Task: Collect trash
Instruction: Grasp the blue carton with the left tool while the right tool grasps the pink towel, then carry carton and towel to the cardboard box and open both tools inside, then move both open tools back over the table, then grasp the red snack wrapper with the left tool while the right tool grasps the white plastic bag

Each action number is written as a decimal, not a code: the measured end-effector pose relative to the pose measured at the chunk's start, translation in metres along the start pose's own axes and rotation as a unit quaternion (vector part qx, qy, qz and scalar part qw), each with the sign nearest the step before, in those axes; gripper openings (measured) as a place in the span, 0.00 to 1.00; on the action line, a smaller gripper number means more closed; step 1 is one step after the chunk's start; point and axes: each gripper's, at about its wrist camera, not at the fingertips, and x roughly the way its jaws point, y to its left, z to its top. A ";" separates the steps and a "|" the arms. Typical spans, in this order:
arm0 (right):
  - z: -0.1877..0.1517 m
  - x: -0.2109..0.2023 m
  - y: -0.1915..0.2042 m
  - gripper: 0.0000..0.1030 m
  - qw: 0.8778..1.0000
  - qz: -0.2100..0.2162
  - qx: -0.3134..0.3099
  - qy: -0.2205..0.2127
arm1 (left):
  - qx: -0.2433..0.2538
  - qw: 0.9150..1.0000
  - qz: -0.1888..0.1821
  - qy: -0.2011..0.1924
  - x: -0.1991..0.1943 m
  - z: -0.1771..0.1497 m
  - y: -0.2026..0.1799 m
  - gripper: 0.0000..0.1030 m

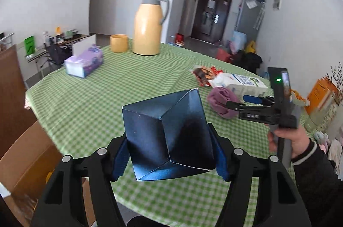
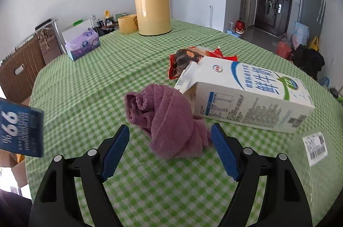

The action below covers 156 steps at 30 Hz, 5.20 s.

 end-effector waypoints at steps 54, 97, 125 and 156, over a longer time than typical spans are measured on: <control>-0.029 0.008 0.411 0.27 0.915 0.262 -0.296 0.078 | -0.364 0.901 0.225 0.074 -0.064 -0.179 0.372 0.76; -0.014 -0.027 0.420 0.69 0.920 0.273 -0.275 0.050 | -0.233 0.934 0.269 -0.028 -0.197 -0.145 0.222 0.90; -0.035 -0.101 0.081 0.72 0.997 0.028 -0.041 -0.065 | -0.087 0.991 0.100 -0.021 -0.077 -0.070 0.082 0.92; -0.041 -0.157 -0.180 0.74 0.980 -0.113 0.137 -0.086 | -0.113 0.976 -0.089 0.165 0.345 0.142 -0.065 0.65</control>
